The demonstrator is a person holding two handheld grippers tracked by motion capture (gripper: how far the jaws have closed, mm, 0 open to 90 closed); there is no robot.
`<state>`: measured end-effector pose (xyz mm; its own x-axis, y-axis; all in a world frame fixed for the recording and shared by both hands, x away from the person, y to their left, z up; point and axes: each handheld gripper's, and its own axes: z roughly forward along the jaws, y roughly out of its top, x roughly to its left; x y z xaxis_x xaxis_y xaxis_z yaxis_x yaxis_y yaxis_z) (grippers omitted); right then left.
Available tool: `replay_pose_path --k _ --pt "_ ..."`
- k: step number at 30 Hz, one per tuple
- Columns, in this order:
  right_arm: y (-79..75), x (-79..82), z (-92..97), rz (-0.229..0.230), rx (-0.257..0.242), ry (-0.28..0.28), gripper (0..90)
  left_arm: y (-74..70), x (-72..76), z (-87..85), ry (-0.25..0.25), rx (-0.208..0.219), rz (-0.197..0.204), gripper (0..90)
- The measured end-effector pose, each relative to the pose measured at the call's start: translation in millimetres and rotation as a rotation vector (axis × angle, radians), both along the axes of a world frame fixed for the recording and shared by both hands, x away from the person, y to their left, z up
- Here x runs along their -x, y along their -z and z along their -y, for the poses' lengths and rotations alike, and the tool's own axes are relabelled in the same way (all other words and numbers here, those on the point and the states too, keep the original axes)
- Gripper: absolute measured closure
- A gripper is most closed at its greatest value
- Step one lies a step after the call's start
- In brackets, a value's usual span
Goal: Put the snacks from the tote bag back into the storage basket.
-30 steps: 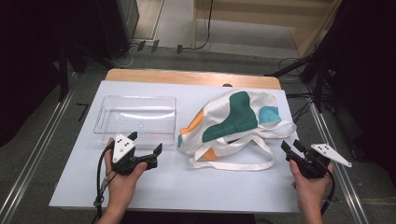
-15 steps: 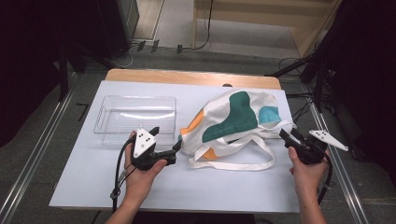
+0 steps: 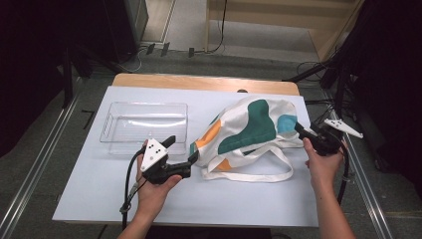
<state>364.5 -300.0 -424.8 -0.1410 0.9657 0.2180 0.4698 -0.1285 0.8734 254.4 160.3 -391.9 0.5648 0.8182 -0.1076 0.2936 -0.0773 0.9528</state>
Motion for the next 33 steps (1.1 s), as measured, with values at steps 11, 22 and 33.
replay_pose_path --k 11,22,33 --pt "5.6 -47.4 0.2 -0.095 -0.063 -0.076 20.1 14.3 -15.9 36.8 0.043 -0.140 -0.077 15.9" --pt "25.1 -43.4 -18.2 -0.149 0.008 -0.143 78.3 20.0 -31.3 40.5 0.042 -0.119 -0.168 74.2" --pt "-21.2 43.7 -22.0 0.180 -0.006 -0.185 80.2 -0.6 -26.6 38.5 0.191 0.055 -0.141 79.2"
